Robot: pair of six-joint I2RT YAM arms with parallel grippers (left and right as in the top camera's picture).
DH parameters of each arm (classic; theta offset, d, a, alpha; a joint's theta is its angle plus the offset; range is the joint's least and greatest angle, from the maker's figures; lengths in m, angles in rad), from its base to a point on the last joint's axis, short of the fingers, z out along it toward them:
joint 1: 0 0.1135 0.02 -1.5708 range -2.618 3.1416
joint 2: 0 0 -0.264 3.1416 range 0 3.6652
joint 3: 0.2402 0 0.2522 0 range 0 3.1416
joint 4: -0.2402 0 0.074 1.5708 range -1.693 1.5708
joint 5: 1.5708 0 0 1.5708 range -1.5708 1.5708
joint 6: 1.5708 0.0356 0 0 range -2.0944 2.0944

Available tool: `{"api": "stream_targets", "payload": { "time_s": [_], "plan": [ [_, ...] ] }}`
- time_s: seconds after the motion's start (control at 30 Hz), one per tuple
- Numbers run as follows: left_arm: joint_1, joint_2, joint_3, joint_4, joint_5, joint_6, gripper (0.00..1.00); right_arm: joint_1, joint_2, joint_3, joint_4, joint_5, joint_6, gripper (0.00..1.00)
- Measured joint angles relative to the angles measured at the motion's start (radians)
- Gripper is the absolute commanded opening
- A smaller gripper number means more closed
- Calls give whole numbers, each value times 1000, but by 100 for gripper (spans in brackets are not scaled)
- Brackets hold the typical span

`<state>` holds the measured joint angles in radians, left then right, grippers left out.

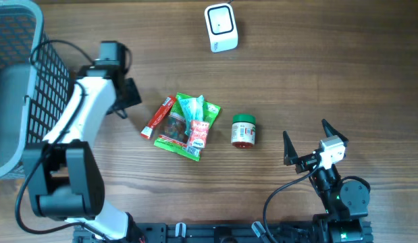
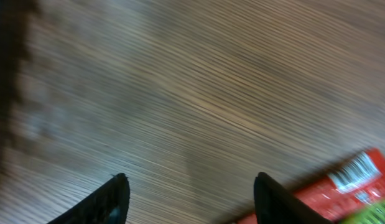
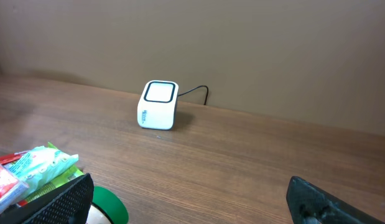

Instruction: Scan the item barcode

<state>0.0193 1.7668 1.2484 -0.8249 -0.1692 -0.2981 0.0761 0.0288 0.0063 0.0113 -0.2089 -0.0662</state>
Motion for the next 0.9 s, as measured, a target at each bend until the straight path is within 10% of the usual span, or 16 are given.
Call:
{"api": "stream_targets", "payload": {
  "time_s": [0.07,0.9],
  "plan": [
    [37,0,0,0,2,23,100,0,0,0,0,0,0,100],
    [85,0,0,0,7,50,100,0,0,0,0,0,0,100]
  ]
}}
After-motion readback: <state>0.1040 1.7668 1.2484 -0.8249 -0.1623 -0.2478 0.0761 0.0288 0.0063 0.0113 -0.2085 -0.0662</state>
